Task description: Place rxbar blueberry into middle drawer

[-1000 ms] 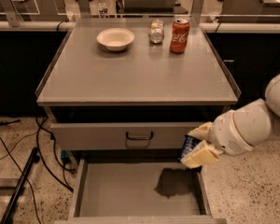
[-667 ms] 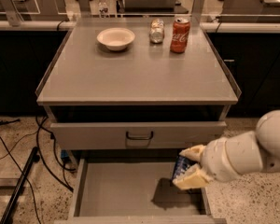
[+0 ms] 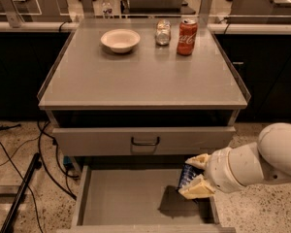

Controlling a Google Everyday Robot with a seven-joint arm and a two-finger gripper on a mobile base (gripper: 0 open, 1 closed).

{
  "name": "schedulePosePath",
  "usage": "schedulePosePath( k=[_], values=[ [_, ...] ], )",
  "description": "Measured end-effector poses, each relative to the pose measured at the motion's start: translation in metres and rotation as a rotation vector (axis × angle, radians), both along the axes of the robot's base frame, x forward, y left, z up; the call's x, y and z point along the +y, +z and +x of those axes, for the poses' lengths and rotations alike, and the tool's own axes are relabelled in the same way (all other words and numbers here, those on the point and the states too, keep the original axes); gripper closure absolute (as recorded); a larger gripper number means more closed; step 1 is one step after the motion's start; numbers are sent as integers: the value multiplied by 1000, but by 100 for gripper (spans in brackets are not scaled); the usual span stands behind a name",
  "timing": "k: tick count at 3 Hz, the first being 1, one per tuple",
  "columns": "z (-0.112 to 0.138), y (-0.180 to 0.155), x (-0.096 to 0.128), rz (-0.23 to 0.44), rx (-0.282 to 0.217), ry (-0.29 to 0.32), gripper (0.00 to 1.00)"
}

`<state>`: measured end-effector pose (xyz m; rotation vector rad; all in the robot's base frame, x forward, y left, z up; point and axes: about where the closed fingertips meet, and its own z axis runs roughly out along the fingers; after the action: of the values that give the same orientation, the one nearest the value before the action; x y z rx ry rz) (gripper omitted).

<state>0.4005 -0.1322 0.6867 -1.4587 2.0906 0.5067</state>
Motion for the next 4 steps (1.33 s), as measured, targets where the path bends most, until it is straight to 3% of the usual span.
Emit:
schedulePosePath(
  k=[1, 2, 3, 4],
  values=[
    [4, -34, 0, -29, -36, 23, 100],
    [19, -69, 9, -20, -105, 40, 100],
    [33, -103, 22, 18, -153, 59, 100],
    [46, -155, 48, 70, -151, 93, 100]
  ],
)
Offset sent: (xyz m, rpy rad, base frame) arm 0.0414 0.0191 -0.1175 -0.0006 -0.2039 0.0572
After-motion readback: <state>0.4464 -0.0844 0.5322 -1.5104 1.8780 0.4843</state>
